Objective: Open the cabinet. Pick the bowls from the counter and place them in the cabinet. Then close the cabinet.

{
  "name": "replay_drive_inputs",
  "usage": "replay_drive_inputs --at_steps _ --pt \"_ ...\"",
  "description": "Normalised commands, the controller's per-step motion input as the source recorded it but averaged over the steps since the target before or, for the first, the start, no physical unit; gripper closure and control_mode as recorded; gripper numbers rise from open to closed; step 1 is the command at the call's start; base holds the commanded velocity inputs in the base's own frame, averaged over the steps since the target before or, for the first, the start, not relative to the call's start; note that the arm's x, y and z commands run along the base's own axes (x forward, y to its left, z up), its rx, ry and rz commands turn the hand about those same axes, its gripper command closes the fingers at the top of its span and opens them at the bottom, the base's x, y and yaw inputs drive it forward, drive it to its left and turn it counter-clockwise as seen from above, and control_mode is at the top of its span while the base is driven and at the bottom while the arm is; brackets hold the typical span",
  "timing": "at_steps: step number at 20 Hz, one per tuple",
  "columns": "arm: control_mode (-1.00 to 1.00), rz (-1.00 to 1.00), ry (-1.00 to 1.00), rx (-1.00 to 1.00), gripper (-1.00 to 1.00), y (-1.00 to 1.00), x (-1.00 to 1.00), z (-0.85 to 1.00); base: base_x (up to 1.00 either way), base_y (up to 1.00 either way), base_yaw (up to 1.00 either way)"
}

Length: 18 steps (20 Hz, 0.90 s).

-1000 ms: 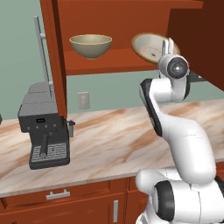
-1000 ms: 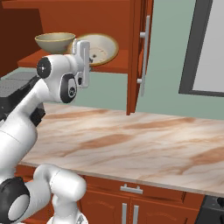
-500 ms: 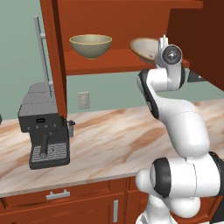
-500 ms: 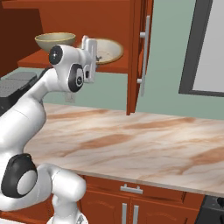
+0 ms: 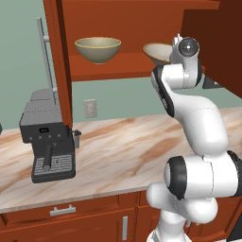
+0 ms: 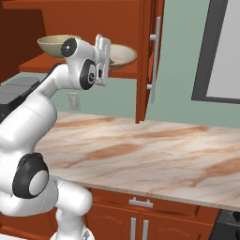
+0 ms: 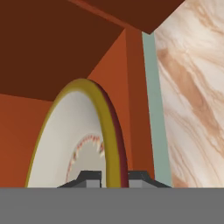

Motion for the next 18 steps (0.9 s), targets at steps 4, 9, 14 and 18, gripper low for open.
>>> replay_drive_inputs --at_steps 4,9,14,18 --pt "-1.0 0.02 0.0 0.0 1.0 0.0 0.42 0.0 0.0 0.0 0.0" --pt "-1.0 0.04 0.0 0.0 1.0 0.0 0.45 -0.03 0.0 0.0 0.0" --pt "-1.0 0.05 0.0 0.0 -1.0 0.0 0.29 -0.05 0.0 0.0 0.0" --pt "-1.0 0.04 -0.02 0.0 -1.0 0.0 0.14 0.0 0.0 0.0 0.0"
